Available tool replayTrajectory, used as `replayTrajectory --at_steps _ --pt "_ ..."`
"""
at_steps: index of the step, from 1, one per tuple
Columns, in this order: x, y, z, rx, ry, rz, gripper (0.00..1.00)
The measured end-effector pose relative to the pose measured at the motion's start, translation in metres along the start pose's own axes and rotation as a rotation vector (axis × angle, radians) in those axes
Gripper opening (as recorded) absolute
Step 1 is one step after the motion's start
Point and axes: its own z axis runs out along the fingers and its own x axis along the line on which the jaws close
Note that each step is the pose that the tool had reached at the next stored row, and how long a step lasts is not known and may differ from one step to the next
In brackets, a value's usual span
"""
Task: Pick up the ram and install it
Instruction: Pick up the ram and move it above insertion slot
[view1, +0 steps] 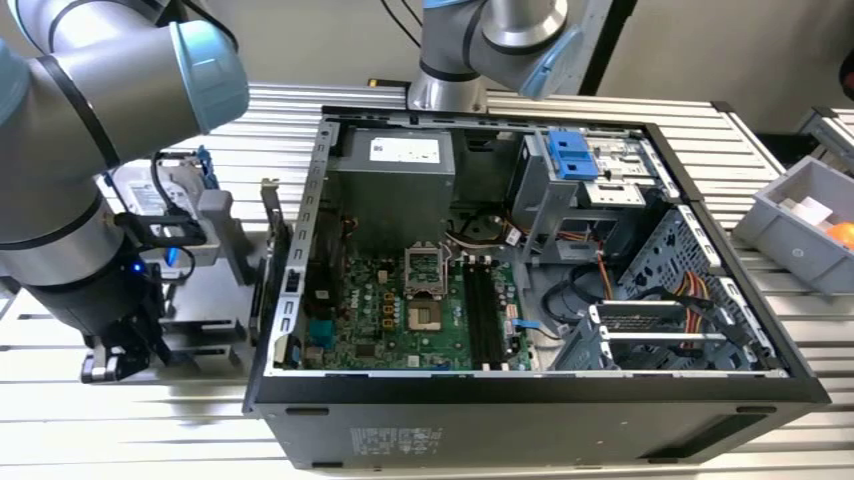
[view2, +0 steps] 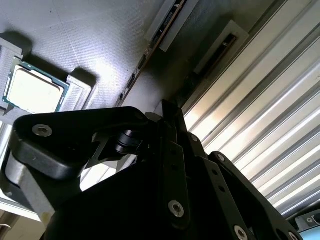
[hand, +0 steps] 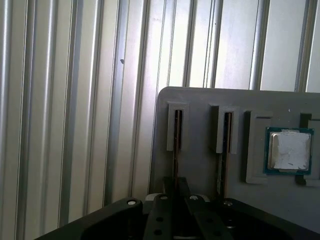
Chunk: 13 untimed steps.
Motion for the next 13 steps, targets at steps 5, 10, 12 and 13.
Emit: replayTrajectory --at_steps 5,10,12,13 --pt "0.0 0.0001 0.0 0.0001 0.0 0.0 0.0" --pt "0.0001 0.0002 -0.0031 0.0 0.0001 0.0 0.0" --pt "0.0002 0.0002 -0.0062 0.0001 0.0 0.0 0.0" --pt "0.0002 0.0002 -0.0078 0.0002 0.0 0.0 0.0"
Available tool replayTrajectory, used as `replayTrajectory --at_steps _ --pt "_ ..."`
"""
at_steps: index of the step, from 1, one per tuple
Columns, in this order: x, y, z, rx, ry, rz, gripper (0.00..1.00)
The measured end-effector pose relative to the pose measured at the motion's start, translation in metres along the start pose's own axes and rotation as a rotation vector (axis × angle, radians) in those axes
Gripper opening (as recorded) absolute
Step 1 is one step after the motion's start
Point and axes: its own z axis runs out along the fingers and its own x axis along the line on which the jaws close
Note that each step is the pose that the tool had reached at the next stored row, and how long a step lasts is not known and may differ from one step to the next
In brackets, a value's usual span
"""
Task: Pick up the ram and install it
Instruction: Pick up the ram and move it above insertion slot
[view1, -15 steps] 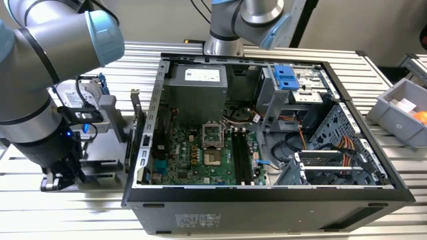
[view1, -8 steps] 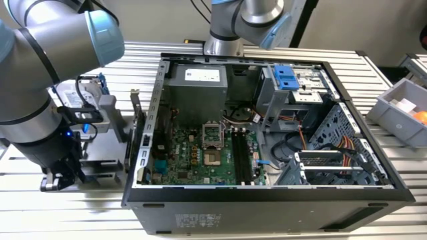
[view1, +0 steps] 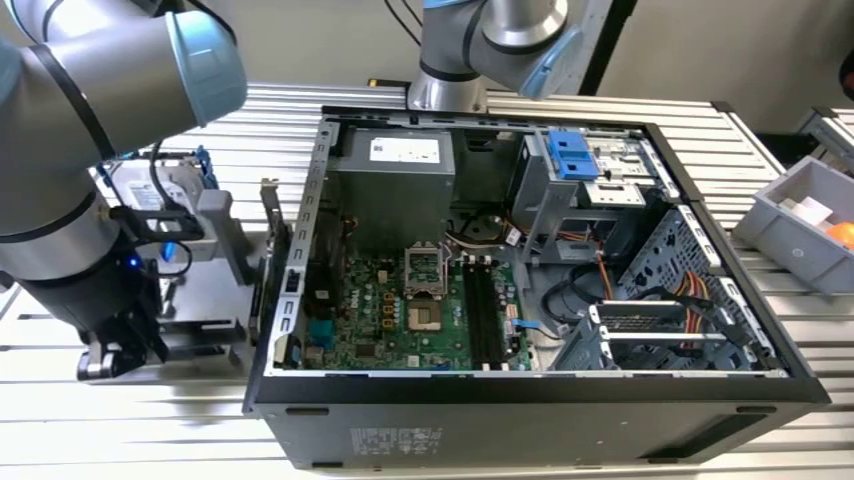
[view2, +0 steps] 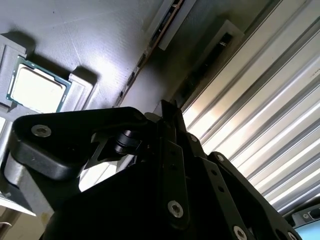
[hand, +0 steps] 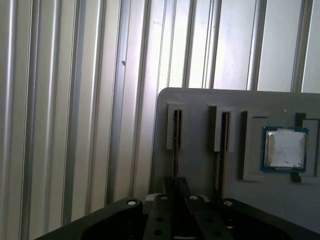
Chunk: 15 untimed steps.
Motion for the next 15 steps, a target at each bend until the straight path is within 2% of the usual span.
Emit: replayTrajectory --at_steps 15 --pt "0.0006 0.0003 -0.0214 -0.0001 0.0001 0.001 0.0"
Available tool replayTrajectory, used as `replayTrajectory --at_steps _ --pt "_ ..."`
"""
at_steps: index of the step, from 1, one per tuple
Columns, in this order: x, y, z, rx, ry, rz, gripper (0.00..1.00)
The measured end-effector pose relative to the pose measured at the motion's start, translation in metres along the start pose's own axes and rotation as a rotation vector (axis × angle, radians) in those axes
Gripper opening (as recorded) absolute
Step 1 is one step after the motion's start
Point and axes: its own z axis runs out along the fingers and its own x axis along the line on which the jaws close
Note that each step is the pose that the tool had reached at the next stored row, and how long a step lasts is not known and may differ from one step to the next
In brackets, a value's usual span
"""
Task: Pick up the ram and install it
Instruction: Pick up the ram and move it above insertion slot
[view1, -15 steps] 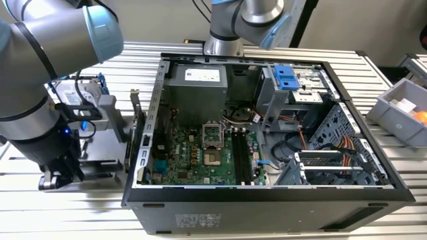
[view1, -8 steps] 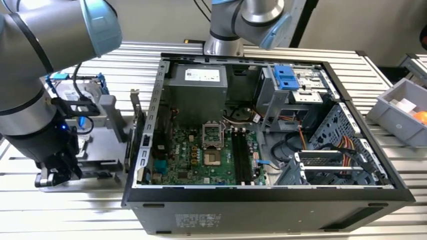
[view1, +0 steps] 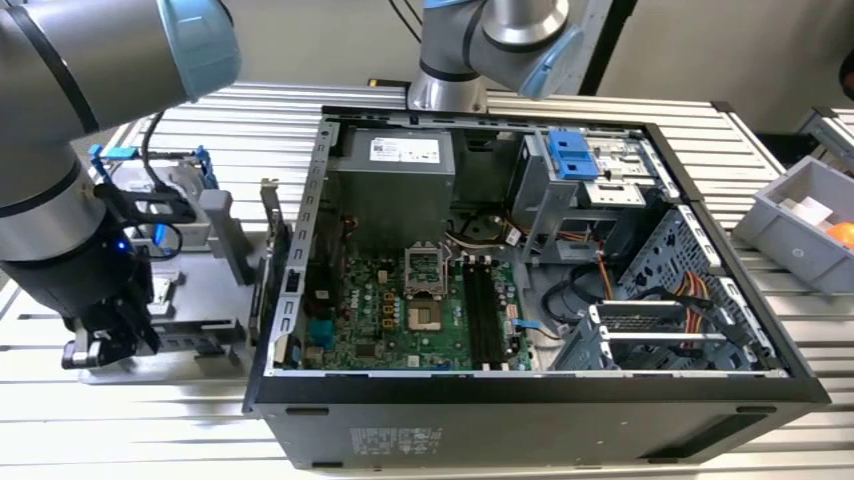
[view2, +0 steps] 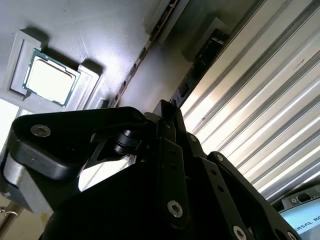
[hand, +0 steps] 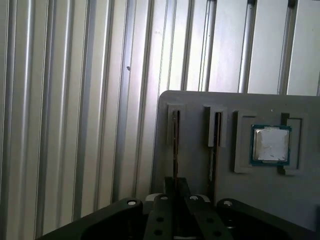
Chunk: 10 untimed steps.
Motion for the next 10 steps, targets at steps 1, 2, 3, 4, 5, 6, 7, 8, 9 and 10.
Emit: replayTrajectory --at_steps 1,2,3,4,5,6,7,8,9,10 --pt "0.0 0.0 -0.0011 0.0001 0.0 0.0 0.0" --pt "0.0001 0.0 -0.0022 0.0 0.0 0.001 0.0" --pt "0.0001 0.0001 -0.0035 0.0 0.0 0.001 0.0" --pt "0.0001 0.0001 -0.0048 0.0 0.0 0.002 0.0" --pt "0.0002 0.0001 -0.0061 0.0001 -0.0001 0.002 0.0" --pt "0.0002 0.0001 -0.0071 -0.0001 0.0 0.002 0.0" --pt "0.0002 0.0001 -0.0074 0.0001 -0.0002 0.003 0.0" --pt "0.0002 0.0001 -0.0076 0.0003 -0.0003 0.003 0.0" --pt "0.0002 0.0001 -0.0079 0.0001 -0.0002 0.003 0.0" --pt "0.0002 0.0001 -0.0082 0.0 -0.0001 0.004 0.0"
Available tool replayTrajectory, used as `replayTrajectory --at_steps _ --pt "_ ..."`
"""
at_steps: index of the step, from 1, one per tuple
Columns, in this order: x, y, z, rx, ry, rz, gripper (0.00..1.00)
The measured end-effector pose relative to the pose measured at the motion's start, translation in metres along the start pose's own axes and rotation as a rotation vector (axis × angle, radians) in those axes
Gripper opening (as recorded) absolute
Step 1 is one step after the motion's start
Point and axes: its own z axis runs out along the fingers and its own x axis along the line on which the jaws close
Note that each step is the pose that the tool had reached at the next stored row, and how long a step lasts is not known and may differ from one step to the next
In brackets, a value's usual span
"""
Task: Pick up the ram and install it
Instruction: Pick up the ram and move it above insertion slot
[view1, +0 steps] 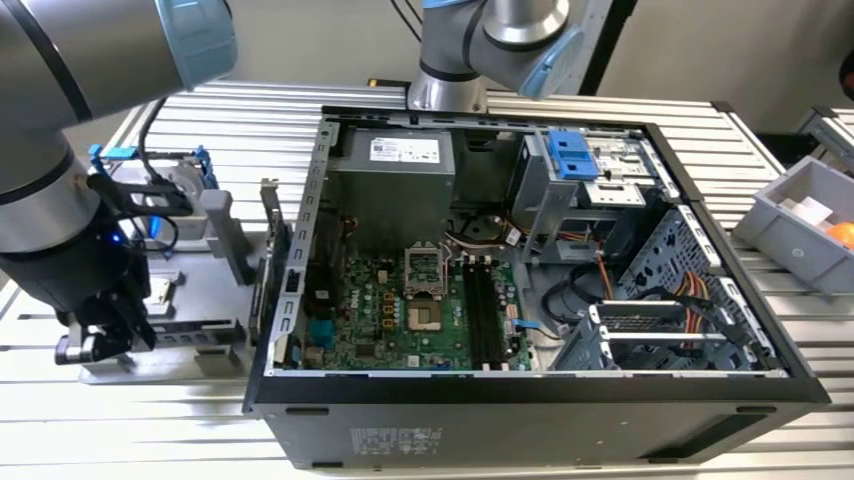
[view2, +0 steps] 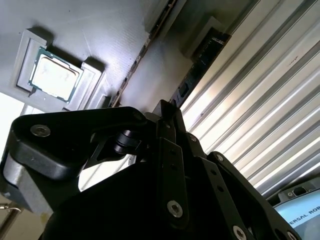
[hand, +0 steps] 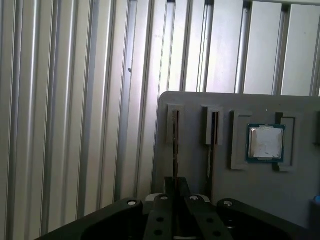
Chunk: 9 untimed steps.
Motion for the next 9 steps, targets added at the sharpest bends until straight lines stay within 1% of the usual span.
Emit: replayTrajectory --at_steps 9 --pt "0.0 0.0 -0.0003 -0.0001 0.0 0.002 0.0"
